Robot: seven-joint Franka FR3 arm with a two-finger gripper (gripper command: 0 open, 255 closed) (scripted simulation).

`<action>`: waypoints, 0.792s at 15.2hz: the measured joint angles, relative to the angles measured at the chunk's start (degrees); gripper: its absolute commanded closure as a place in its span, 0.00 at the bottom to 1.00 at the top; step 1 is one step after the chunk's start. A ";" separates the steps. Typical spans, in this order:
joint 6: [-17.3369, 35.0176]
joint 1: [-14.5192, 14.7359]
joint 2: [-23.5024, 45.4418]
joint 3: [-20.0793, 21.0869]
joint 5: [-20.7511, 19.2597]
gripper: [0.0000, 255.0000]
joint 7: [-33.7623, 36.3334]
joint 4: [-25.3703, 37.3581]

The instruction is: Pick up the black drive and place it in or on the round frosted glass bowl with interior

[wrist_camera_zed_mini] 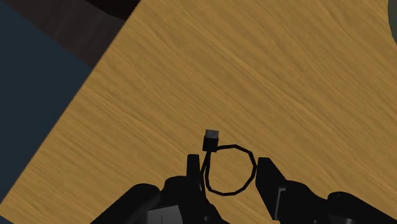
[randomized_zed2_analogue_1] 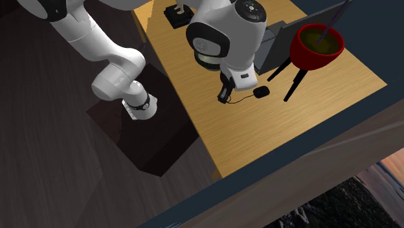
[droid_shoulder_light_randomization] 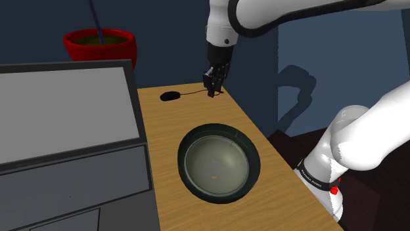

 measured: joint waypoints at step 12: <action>-9.29 -0.20 -0.30 -0.46 -0.25 1.00 0.04 9.00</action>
